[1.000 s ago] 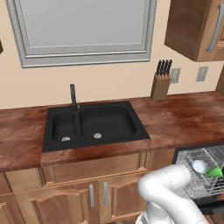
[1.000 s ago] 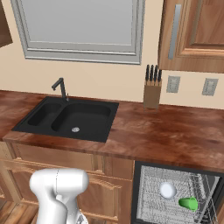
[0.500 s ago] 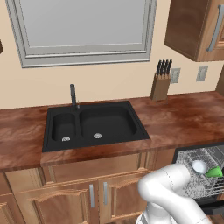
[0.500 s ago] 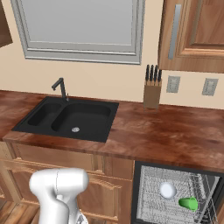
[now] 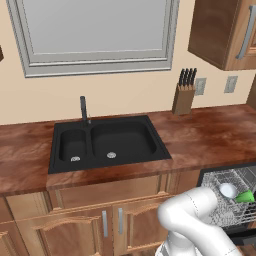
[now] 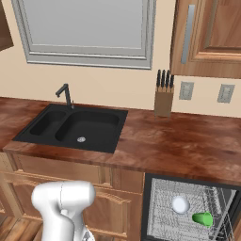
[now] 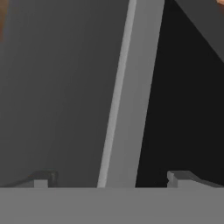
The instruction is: Pick up the cup and bowl from the counter, place them in the dishwasher, and close the dishwasher door.
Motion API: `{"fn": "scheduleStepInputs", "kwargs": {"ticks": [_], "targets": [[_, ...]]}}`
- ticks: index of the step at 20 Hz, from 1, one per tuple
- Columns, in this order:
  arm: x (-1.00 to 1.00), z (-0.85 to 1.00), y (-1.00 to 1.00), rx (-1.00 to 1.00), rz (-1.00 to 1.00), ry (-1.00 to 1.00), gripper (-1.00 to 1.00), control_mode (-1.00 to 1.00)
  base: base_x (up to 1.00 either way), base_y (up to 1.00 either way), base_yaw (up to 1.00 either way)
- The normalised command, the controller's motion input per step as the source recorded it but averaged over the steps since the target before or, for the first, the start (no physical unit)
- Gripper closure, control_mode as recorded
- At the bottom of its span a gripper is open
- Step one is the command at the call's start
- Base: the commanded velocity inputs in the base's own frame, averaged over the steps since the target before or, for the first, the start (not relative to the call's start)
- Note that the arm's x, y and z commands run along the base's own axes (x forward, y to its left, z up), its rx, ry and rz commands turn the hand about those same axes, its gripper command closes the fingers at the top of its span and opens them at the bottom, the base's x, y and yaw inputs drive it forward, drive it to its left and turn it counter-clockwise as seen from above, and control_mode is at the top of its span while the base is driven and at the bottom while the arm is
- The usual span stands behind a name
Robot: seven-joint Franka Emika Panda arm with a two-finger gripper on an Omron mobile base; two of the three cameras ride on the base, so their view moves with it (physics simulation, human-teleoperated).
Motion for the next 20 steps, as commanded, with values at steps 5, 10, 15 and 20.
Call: {"fn": "scheduleStepInputs", "kwargs": {"ticks": [5, 10, 15, 20], "targets": [[0.14, -0.34, -0.10, 0.02, 0.00, -0.07, -1.00, -1.00, 0.00, 0.00, 0.00], [0.21, -0.18, -0.11, 0.02, 0.00, -0.10, -1.00, -1.00, 0.00, 0.00, 0.00], [0.50, 0.00, -0.04, 0.00, 0.00, -0.11, -1.00, -1.00, 0.00, 0.00, 0.00], [0.90, 0.00, 0.00, 0.00, 0.00, -0.08, -1.00, -1.00, 0.00, 0.00, 0.00]]}}
